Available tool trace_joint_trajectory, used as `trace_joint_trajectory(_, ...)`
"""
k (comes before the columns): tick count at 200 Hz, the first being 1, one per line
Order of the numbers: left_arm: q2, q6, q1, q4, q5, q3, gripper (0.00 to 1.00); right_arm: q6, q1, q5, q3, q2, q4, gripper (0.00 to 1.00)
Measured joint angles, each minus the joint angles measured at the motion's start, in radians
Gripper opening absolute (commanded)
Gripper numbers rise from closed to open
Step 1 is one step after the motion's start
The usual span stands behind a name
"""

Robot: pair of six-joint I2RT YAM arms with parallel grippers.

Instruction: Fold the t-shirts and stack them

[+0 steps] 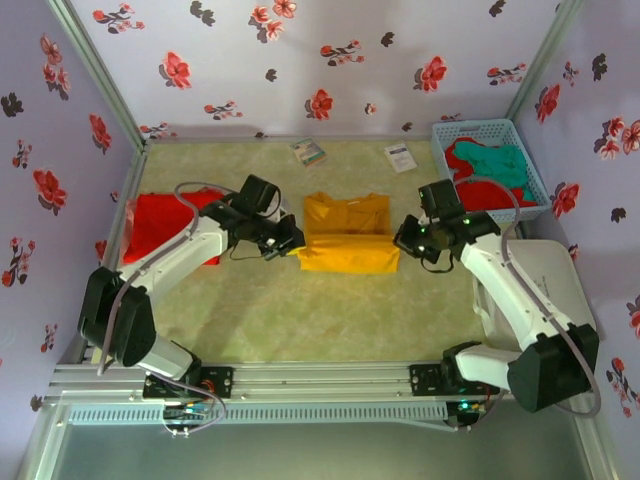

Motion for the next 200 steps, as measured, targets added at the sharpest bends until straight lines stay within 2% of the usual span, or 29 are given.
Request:
trace_joint_trajectory(116, 0.206, 0.058, 0.089, -0.006, 0.1, 0.138, 0.0, -0.06, -0.07, -0.049, 0.093, 0.159, 0.049, 0.0)
trace_joint_trajectory(200, 0.409, 0.082, 0.142, 0.002, 0.186, 0.268, 0.03, -0.11, -0.132, -0.101, 0.161, 0.351, 0.118, 0.0)
